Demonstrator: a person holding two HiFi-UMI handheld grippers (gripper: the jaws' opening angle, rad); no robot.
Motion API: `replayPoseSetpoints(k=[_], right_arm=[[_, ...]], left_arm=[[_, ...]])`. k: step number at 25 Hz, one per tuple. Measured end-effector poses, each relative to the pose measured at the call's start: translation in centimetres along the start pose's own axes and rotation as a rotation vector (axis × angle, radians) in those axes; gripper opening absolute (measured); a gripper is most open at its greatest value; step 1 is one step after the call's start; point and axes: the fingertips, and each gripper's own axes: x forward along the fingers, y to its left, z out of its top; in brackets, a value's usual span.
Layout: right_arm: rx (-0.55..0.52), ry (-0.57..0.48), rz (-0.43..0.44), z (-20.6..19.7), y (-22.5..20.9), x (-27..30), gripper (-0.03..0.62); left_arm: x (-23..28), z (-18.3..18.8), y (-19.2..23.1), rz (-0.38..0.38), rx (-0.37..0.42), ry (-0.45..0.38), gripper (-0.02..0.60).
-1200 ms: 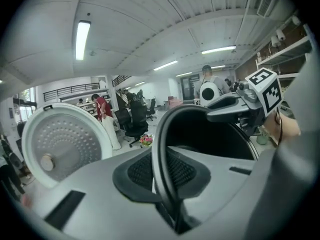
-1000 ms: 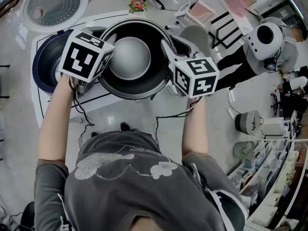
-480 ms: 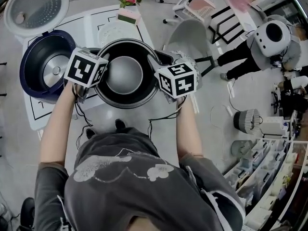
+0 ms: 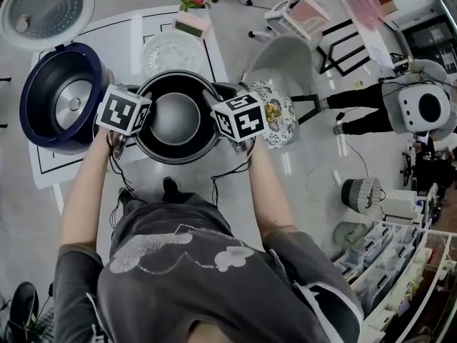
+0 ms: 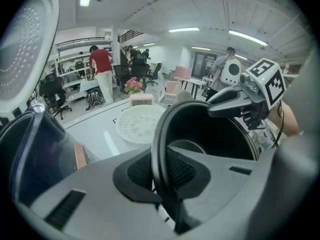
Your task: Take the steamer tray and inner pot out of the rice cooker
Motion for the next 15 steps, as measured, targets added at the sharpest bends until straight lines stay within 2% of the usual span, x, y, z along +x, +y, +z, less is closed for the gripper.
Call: replayPoseSetpoints(k=[7,11,15], right_arm=[[-0.04,0.017,0.067,0.8,-0.4,2.7,0.094],[-0.076,0.037,0.082,0.7,-1.1,4.0,0.097],[-0.094,0.048,0.099,0.7,-1.7,4.6,0.097]], left_arm=[[0.8,-0.8,1.6,0.038,-0.091,0.019,0.049],[1.4,-0.8,1.9,0.079,-0.113,0.049,0.049],[2.2,-1.0,2.0,0.088,-0.126,0.053,0.056]])
